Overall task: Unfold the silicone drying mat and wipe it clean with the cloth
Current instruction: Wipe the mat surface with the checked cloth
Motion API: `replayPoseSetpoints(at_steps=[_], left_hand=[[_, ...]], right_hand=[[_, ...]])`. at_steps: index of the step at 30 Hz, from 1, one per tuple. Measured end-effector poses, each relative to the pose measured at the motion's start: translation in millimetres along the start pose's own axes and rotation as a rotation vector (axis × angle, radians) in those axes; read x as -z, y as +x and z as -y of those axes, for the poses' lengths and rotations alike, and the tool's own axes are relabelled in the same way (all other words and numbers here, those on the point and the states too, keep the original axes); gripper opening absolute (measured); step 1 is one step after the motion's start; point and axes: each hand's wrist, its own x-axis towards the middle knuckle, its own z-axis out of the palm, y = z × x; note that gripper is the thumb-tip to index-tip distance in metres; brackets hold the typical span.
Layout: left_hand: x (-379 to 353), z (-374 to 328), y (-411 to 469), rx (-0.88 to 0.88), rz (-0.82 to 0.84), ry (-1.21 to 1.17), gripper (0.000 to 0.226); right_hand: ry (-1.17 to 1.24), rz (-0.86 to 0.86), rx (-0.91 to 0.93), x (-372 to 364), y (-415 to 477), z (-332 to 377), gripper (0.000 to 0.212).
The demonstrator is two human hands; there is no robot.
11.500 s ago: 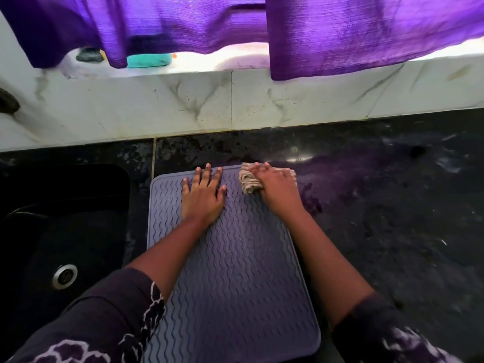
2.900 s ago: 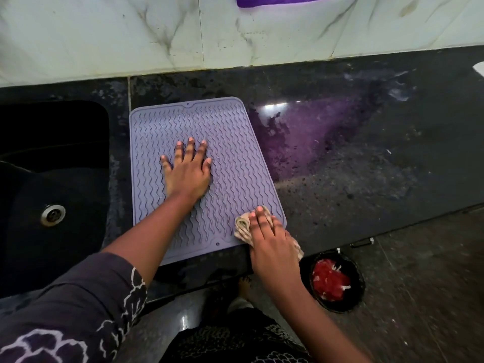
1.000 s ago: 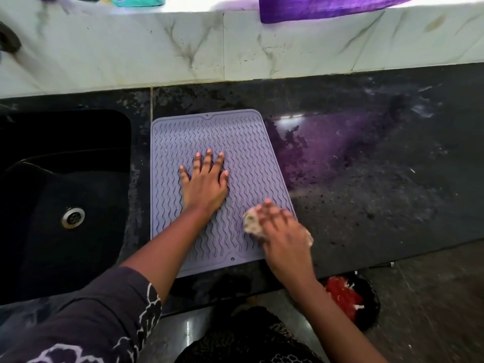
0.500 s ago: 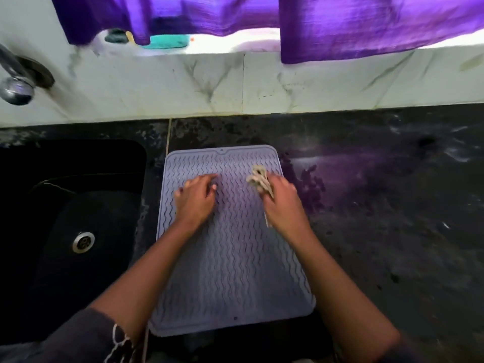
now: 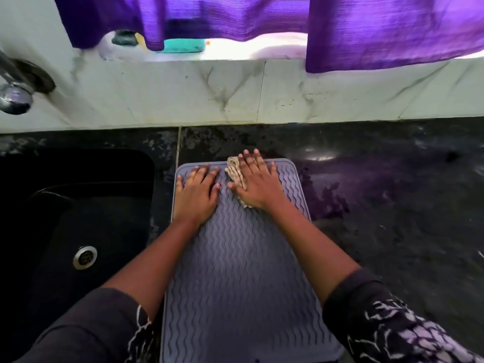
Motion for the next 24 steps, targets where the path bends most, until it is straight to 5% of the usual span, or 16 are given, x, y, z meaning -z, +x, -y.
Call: replayPoseSetpoints(at_steps=[12,17,24], left_hand=[[0.0,0.3,0.8,0.008,-0.012,0.005,0.049],[0.7,-0.1,1.0,0.015,0.003,-0.002,0.05],[-0.4,0.5,1.1,0.02,0.002,-0.008,0.05]], right_hand=[[0.064,-0.062,-0.263,-17.3,-53.8,49.2,0.056],[0.04,-0.148,-0.227,3.1,-45.5,53.4,0.048],[0.004,-0.116,-0.314,-18.2,-9.5,48.8,0.059]])
